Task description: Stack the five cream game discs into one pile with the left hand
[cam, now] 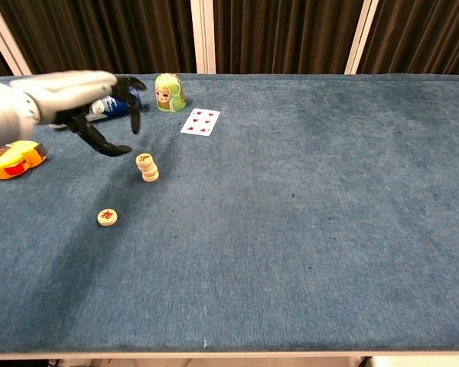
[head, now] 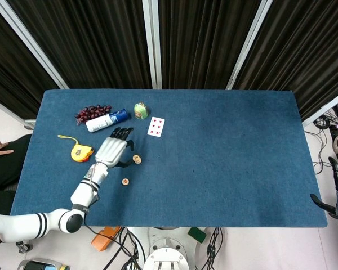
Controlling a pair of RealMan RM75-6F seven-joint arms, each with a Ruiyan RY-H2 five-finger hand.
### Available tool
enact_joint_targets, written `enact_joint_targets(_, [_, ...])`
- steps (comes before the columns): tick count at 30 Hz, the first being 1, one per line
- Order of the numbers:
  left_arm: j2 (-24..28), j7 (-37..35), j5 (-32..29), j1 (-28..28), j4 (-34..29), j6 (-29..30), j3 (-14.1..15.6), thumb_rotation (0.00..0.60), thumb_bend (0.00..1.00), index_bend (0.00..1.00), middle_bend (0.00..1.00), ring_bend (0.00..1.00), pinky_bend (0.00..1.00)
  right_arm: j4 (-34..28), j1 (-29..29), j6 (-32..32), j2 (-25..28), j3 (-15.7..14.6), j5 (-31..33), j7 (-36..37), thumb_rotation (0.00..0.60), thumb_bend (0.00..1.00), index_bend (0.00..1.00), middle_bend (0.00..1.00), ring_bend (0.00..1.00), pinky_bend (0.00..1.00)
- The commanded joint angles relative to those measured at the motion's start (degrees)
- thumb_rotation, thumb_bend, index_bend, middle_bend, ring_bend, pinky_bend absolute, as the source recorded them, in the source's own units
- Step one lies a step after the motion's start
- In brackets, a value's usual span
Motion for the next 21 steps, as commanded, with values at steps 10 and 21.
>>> enact_joint_targets(10, [4.2, -6.7, 12.9, 9.6, -5.1, 7.1, 8.4, 0.6, 0.17, 0.44, 0.0, 0.0, 0.0, -0.2, 0.7, -0.3, -0.4, -0.2, -1.2, -0.6, 0.6, 0.24, 0.0, 0.04, 0.0, 0.0])
enact_joint_targets(21, [-0.7, -5.6, 13.0, 10.7, -1.6, 3.8, 9.2, 0.6, 0.22, 0.44, 0.0, 0.0, 0.0, -0.5, 0.1, 0.6, -0.3, -0.4, -1.2, -0.8, 0.6, 0.24, 0.0, 0.04, 0.0, 0.0])
